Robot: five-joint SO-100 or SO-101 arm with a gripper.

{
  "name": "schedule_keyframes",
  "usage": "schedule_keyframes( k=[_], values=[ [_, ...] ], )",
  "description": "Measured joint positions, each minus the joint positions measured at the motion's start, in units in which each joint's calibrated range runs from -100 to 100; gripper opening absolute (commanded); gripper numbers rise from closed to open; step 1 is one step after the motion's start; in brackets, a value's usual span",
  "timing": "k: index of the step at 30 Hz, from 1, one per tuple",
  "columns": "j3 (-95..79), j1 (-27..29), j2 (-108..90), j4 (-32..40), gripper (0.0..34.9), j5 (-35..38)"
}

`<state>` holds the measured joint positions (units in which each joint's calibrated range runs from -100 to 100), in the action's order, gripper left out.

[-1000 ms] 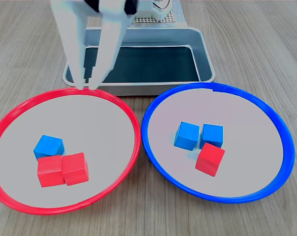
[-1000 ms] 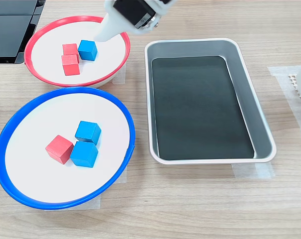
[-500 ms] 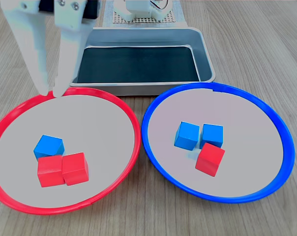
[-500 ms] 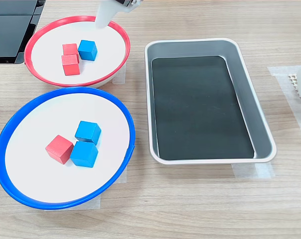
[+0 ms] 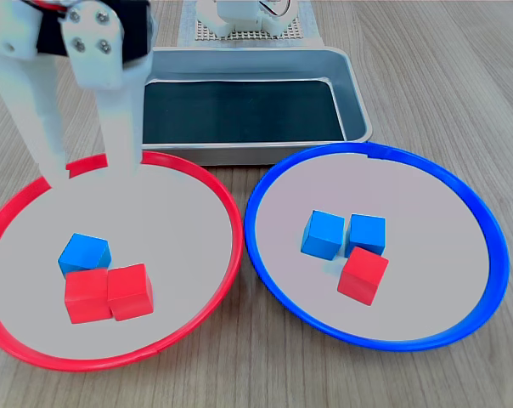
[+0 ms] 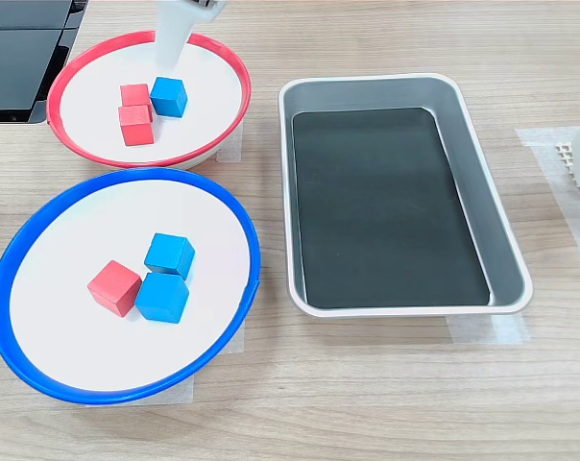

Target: Relocate any misplaced blocks to their matching dishes.

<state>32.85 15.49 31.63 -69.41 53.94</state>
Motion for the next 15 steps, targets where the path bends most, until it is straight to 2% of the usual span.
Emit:
schedule_keyframes(
  k=[8,15],
  values=[
    [13.70,0.88,9.89,-4.16,13.1,1.76],
    [18.87,1.77,16.03,-2.28,14.6,2.10]
  ],
)
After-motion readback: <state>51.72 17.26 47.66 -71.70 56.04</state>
